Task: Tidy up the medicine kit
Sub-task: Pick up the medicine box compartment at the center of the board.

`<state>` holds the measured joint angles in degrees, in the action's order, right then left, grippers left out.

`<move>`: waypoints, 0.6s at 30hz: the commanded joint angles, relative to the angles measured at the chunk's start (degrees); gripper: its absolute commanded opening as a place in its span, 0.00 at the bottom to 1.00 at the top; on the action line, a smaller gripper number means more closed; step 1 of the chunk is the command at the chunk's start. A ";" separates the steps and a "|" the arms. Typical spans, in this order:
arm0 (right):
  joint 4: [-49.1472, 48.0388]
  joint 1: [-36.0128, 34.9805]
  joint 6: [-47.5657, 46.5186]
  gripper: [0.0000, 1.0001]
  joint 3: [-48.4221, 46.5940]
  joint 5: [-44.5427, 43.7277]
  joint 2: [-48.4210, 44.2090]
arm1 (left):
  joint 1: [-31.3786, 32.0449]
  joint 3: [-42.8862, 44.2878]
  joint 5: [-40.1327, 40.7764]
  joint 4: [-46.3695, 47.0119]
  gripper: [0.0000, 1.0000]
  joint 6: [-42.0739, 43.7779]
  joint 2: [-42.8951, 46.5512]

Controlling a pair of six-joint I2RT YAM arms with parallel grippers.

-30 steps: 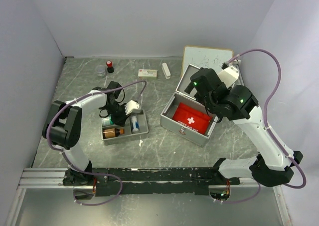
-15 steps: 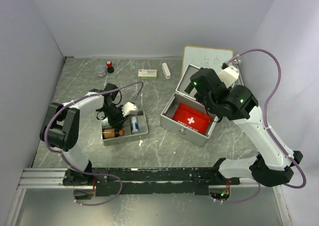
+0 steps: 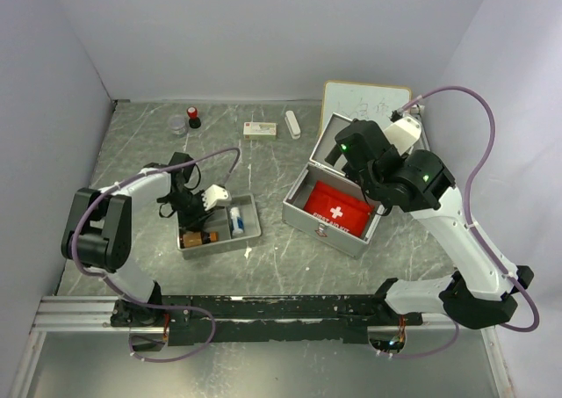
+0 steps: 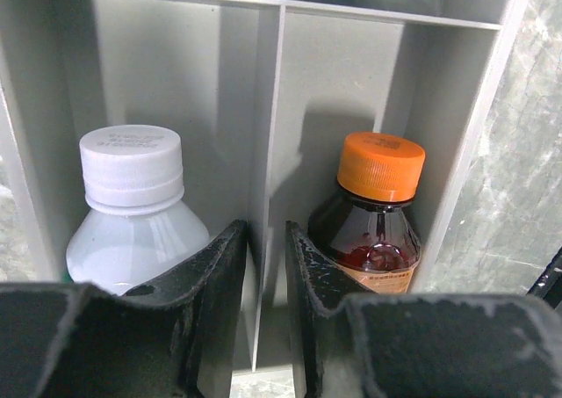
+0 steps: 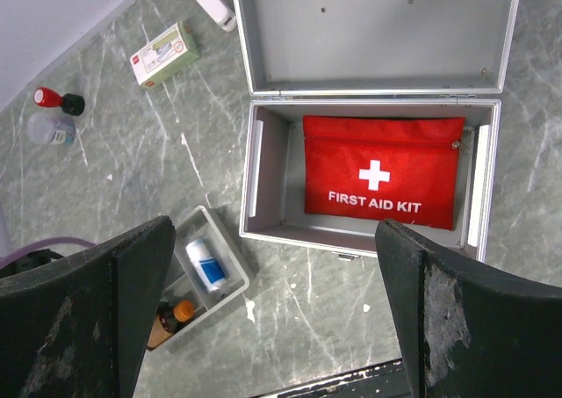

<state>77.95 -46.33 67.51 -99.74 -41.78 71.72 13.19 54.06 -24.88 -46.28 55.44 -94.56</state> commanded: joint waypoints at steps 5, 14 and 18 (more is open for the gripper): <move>0.53 0.18 0.82 1.00 -0.60 -1.75 -1.06 | -0.62 -4.30 -0.72 -0.11 0.18 1.84 1.23; 0.69 0.23 0.59 1.00 -1.30 -1.94 -0.91 | -0.62 -4.21 -2.62 0.09 0.07 1.78 -0.71; 0.68 0.24 0.95 1.00 -0.60 -1.98 -1.14 | -0.62 -1.42 -3.24 -4.03 0.07 3.82 0.01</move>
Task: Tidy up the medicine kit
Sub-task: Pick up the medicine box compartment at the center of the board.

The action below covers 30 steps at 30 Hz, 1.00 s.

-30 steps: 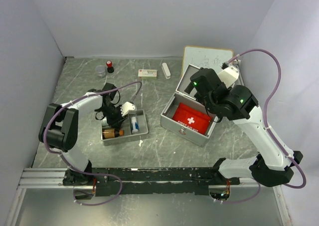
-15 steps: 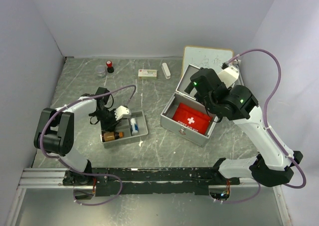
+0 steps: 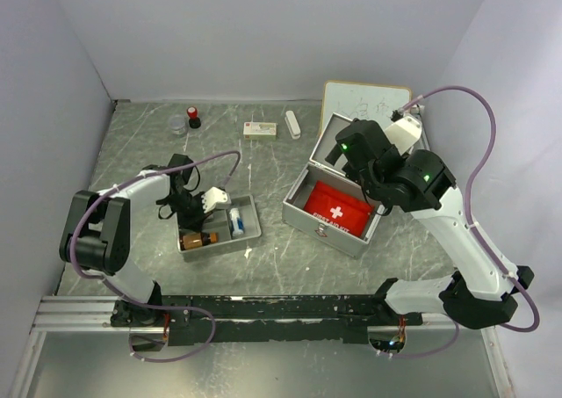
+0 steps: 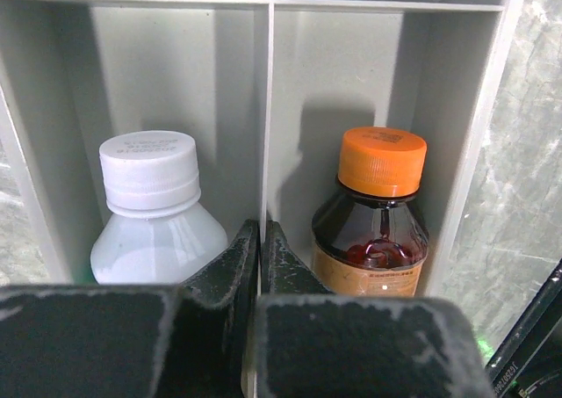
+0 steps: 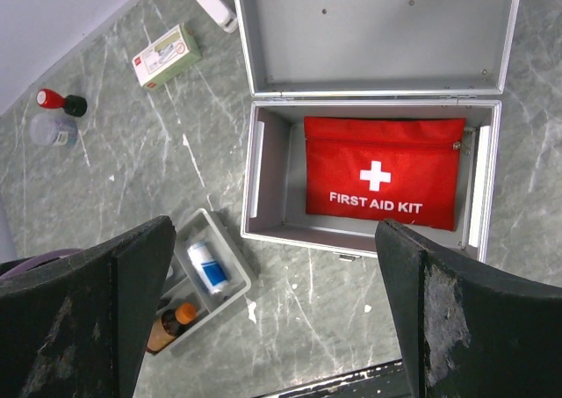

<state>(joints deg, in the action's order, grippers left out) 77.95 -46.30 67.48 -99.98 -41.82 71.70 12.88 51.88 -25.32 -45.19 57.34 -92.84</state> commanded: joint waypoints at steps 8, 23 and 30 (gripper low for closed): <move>-0.38 0.22 0.76 1.00 0.45 -2.44 -1.21 | -0.53 11.55 -4.04 -15.58 0.07 5.35 -1.46; 0.79 0.21 -0.18 1.00 -0.86 -4.47 -0.97 | -1.05 27.69 -1.68 -22.67 0.07 10.36 -8.01; 0.59 0.44 -4.78 1.00 -8.22 -8.50 4.13 | -0.94 40.32 -2.28 -27.25 0.07 10.60 -14.03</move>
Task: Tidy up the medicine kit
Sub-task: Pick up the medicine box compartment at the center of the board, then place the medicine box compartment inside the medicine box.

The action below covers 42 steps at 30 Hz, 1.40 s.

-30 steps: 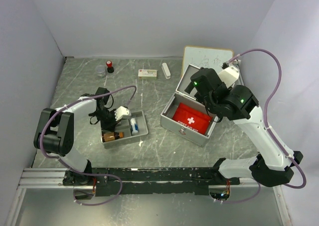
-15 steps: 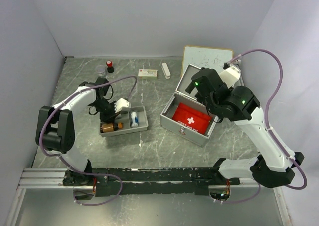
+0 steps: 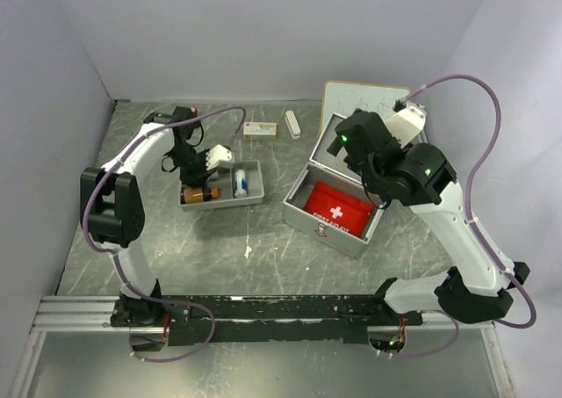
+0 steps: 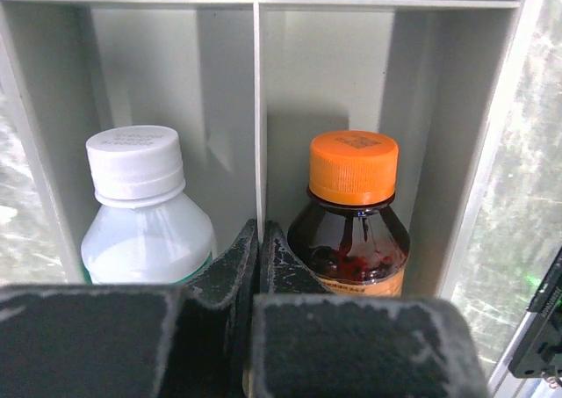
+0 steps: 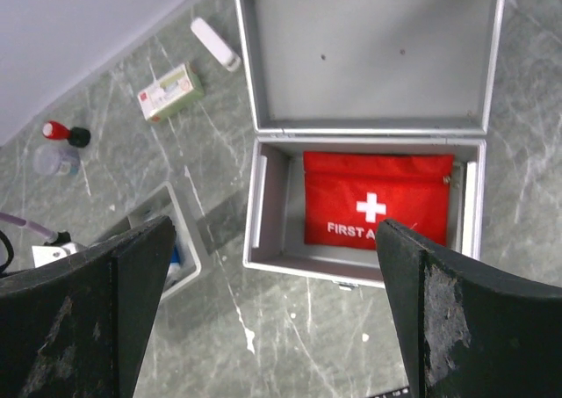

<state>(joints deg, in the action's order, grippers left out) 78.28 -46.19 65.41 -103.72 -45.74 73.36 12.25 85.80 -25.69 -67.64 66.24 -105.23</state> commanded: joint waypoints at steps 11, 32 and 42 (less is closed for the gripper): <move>-3.33 0.78 -6.34 1.00 -6.97 -5.18 3.33 | 5.03 20.74 -1.50 -8.37 0.07 -0.90 -7.77; -7.53 1.01 -8.25 1.00 -8.02 -6.35 2.40 | 21.98 40.10 -1.37 -9.03 0.06 -6.59 -15.57; -5.78 0.96 -4.98 1.00 -6.82 -7.24 -0.32 | 28.75 41.25 -1.54 -5.69 0.07 -7.03 -16.78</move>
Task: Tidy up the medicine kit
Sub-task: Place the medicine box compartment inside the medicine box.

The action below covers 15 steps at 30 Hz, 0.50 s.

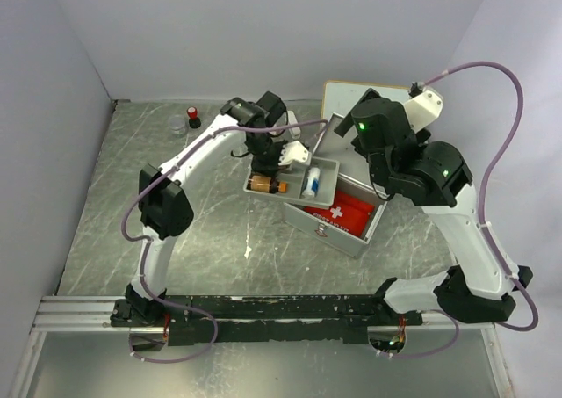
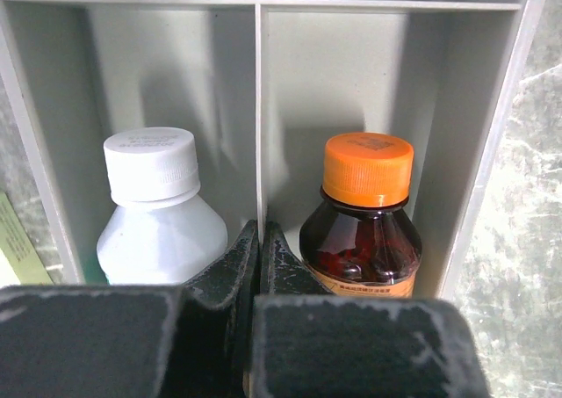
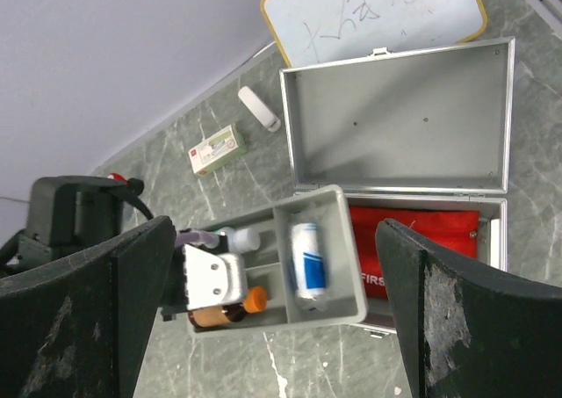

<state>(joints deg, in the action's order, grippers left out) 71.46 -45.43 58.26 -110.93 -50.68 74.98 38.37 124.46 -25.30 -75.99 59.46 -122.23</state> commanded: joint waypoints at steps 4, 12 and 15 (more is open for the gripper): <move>0.69 0.20 2.14 1.00 -0.21 -2.89 -2.95 | 5.63 4.38 -1.75 3.35 0.07 -0.33 -1.36; -10.90 0.20 -3.59 1.00 5.81 -2.35 -10.68 | 9.08 6.80 -1.21 5.51 0.07 -0.25 -4.09; -14.37 0.25 -6.13 1.00 7.52 -1.41 -12.31 | 9.73 6.98 -0.69 6.44 0.07 0.44 -4.64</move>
<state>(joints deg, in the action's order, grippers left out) 63.99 -45.43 55.90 -105.16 -51.48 65.06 47.27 128.73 -25.28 -72.55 59.13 -126.74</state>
